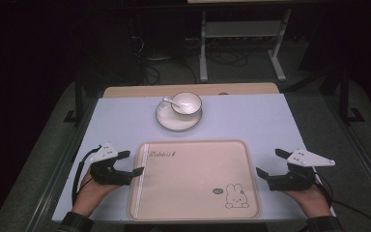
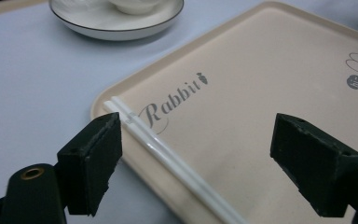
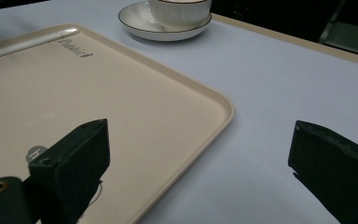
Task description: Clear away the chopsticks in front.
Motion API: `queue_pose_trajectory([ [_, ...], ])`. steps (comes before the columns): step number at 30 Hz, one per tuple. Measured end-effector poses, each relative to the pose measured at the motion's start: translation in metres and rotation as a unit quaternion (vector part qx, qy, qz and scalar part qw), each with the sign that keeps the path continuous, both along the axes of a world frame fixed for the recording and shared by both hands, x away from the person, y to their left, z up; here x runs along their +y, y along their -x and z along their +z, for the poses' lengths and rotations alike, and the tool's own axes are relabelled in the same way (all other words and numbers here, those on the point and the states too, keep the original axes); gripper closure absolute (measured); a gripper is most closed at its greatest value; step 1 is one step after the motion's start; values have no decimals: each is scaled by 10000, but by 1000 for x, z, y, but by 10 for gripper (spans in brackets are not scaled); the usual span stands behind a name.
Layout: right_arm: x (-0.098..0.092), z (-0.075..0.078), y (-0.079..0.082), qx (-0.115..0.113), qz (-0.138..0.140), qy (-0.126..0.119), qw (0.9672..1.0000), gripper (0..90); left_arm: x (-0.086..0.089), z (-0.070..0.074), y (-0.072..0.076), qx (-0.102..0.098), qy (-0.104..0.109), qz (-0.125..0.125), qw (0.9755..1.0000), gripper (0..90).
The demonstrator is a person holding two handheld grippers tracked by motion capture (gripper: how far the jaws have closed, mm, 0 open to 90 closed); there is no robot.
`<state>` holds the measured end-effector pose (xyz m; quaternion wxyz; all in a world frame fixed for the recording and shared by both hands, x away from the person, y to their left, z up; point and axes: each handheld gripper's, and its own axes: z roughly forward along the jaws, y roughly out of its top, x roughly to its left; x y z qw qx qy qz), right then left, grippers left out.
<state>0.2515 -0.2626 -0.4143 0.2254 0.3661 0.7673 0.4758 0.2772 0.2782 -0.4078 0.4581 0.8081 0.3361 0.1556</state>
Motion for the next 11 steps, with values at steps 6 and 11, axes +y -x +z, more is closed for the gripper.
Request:
queue_pose_trajectory([
  [6, -1, 2, 1, -25, -18, -46, 10000, 45, 14, -4, 8, -83, 109, 190, 9997, 145],
  [11, 0, 2, 0, -49, 0, -25, 10000, 45, 15, -4, 8, -98, 98, 217, 9997, 145],
])
